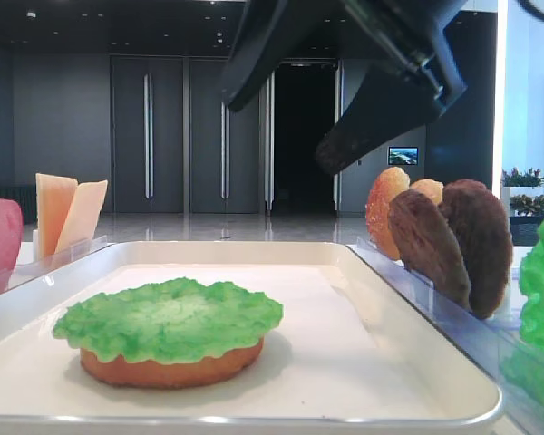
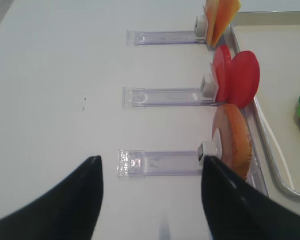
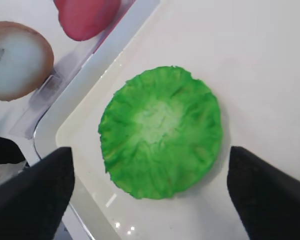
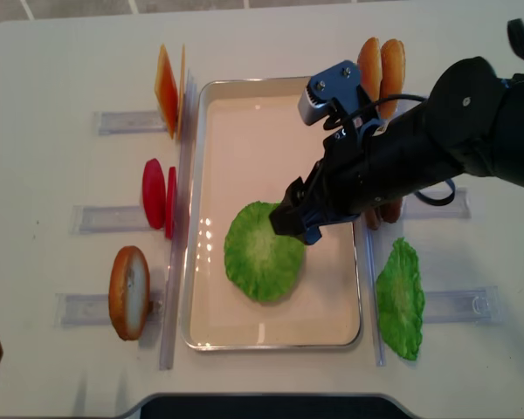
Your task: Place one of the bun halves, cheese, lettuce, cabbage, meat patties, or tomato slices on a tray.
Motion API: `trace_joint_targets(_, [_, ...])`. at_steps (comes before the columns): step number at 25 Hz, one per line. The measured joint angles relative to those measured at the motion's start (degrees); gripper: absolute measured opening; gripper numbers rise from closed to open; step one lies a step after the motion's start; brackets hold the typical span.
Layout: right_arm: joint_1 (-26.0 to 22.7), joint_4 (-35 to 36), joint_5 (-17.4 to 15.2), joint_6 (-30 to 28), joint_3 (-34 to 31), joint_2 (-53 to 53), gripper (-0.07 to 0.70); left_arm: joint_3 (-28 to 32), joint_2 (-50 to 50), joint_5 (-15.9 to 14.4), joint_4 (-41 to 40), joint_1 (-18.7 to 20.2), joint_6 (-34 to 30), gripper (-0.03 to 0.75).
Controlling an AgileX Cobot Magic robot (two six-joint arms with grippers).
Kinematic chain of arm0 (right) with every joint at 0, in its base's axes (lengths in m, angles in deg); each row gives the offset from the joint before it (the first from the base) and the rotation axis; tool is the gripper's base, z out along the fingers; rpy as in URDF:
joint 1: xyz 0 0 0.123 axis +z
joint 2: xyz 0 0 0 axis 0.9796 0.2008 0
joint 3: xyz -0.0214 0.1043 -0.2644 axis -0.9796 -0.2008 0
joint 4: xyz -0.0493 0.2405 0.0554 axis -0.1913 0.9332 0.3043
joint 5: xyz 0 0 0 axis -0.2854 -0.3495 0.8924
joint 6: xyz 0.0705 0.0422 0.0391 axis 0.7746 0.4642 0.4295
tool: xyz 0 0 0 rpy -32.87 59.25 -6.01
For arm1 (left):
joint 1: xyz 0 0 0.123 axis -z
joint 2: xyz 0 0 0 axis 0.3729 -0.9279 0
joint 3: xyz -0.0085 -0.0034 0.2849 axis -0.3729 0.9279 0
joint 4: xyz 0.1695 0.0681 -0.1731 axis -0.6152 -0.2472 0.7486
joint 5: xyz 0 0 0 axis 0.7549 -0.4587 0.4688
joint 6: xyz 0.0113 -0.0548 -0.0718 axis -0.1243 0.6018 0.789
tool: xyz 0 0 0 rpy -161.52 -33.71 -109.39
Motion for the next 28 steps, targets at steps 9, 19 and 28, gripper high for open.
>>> trace_joint_targets(9, [-8.6,-30.0,-7.1,26.6,0.0,-11.5,0.598,0.0,0.0,0.0,0.0,0.0,0.0,0.471])
trace_joint_targets(19, [-22.7,-58.8,-26.3,45.3,0.0,-18.7,0.594,0.0,0.0,0.0,0.0,0.0,0.0,0.471])
trace_joint_targets(28, [-32.4,-61.1,-35.0,49.5,0.0,-18.8,0.594,0.0,0.0,0.0,0.0,0.0,0.0,0.471])
